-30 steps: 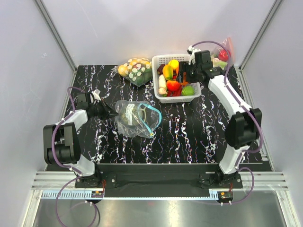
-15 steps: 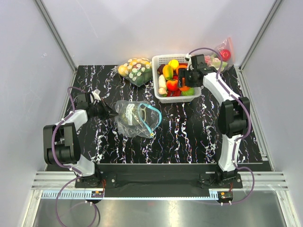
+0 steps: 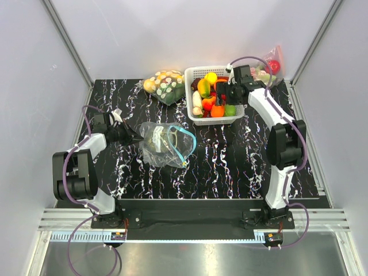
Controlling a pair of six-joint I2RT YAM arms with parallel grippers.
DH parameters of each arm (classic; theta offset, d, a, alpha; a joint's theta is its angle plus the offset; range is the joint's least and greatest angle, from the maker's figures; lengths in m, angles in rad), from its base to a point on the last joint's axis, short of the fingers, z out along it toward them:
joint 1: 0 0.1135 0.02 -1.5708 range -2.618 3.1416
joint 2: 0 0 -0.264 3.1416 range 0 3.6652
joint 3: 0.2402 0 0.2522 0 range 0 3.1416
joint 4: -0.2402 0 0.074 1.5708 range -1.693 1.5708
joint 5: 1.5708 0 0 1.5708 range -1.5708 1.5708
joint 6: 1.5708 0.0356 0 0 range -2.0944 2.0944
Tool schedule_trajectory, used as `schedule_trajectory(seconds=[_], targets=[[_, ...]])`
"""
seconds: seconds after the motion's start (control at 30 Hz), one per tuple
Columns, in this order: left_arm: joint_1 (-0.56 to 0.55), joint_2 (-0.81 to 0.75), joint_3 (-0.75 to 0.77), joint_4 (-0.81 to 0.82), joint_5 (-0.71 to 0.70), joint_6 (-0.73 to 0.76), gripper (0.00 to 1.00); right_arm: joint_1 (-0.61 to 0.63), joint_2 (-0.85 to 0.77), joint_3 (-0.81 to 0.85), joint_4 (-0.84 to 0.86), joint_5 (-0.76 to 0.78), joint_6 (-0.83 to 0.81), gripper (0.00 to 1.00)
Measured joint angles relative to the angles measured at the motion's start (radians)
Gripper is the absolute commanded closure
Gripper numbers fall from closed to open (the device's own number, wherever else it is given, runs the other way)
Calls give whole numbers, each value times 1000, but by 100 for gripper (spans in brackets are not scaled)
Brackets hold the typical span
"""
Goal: Open the zip-top bag and remove the fake food
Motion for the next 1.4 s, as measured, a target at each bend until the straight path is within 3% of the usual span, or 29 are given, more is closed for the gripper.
schedule_trajectory(seconds=[0.37, 0.57, 0.73, 0.93, 1.4], targets=[[0, 0, 0, 0, 0, 0, 100, 23, -249, -51, 18, -36, 20, 1], [0, 0, 0, 0, 0, 1, 100, 169, -330, -139, 70, -78, 113, 2], [0, 0, 0, 0, 0, 1, 100, 270, -338, -289, 153, -168, 264, 10], [0, 0, 0, 0, 0, 4, 100, 333, -324, -350, 200, -226, 369, 16], [0, -12, -13, 0, 0, 6, 100, 412, -220, -356, 235, -247, 415, 22]])
